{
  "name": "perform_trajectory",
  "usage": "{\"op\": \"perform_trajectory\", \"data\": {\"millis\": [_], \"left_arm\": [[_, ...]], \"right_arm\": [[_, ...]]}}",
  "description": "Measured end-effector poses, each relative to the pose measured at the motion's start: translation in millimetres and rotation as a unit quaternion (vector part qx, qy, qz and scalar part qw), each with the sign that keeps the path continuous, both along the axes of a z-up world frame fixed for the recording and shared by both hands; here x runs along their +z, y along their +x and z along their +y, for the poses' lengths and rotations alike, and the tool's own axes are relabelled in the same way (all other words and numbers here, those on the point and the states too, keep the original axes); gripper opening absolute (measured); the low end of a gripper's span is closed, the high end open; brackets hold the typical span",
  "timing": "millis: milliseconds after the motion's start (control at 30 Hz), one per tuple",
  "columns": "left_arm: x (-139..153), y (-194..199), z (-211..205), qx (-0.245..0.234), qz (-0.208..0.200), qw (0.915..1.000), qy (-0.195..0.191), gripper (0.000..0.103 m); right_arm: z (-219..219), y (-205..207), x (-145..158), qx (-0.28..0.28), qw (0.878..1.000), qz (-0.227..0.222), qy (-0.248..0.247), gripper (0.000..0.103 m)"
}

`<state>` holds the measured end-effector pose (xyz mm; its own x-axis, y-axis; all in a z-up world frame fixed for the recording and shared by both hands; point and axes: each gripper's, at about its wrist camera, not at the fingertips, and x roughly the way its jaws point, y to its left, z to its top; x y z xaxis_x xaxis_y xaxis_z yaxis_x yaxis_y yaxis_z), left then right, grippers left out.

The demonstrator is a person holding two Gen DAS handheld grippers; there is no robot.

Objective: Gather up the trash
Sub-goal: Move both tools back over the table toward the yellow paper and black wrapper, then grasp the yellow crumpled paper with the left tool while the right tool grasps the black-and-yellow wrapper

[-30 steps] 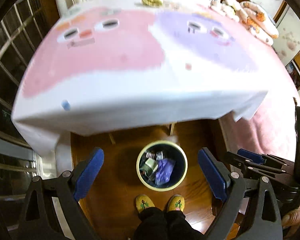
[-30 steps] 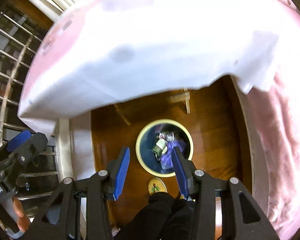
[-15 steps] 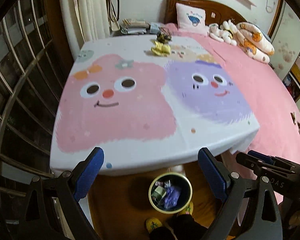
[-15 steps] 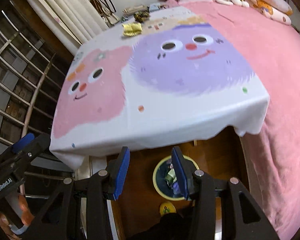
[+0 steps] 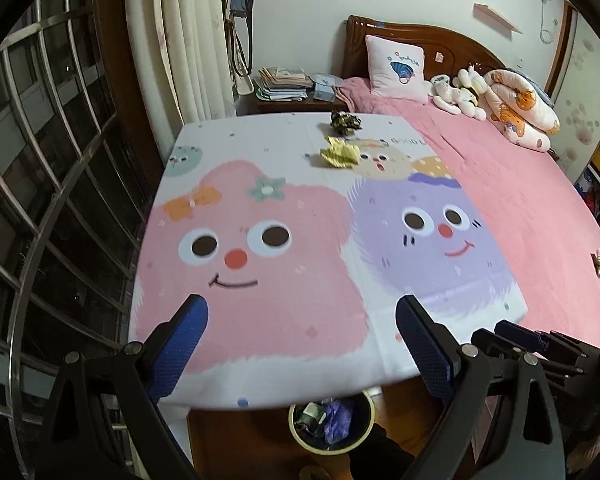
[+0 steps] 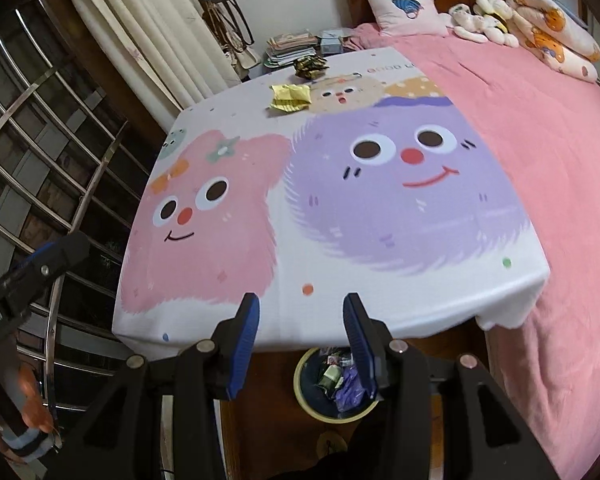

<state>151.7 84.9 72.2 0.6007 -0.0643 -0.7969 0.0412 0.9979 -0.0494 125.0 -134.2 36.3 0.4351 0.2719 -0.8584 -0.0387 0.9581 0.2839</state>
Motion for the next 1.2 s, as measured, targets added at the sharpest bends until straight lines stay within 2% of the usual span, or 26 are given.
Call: {"op": "perform_trajectory", "data": {"millis": [300,500,667,800,900,1033,1167,1200], "left_arm": [[-2.3,89.1,-25.6,0.011,0.009,0.9999,-0.001,0.094],[-17.8,174.9,-52.0,0.033,0.038,0.9987,-0.007,0.094],[-46.3,259.2,-63.3,0.073,0.078,0.9941,-0.022,0.094],[-78.6,316.8,-63.5,0.100,0.119,0.9860,-0.061,0.094],[-108.0,353.3,-60.9,0.116,0.155,0.9746,-0.112,0.094],[-140.3,381.5,-58.7,0.146,0.176,0.9613,-0.154,0.094],[-163.3,400.6,-61.3,0.159,0.187,0.9555,-0.163,0.092],[-168.3,404.3,-62.5,0.160,0.192,0.9540,-0.166,0.087]], "right_arm": [[-10.0,87.3,-3.8,0.035,0.999,-0.012,0.014,0.044],[-29.1,175.9,-12.6,0.068,0.998,0.001,0.020,0.044],[-47.9,262.7,-27.5,0.093,0.995,0.005,0.021,0.044],[-54.3,317.4,-41.1,0.105,0.994,0.006,0.022,0.044],[-57.1,360.3,-55.6,0.109,0.994,0.007,0.021,0.044],[-58.9,398.4,-71.0,0.110,0.994,0.012,0.027,0.044],[-60.3,422.5,-81.8,0.111,0.993,0.017,0.036,0.044],[-60.8,427.9,-84.1,0.111,0.993,0.019,0.040,0.044]]}}
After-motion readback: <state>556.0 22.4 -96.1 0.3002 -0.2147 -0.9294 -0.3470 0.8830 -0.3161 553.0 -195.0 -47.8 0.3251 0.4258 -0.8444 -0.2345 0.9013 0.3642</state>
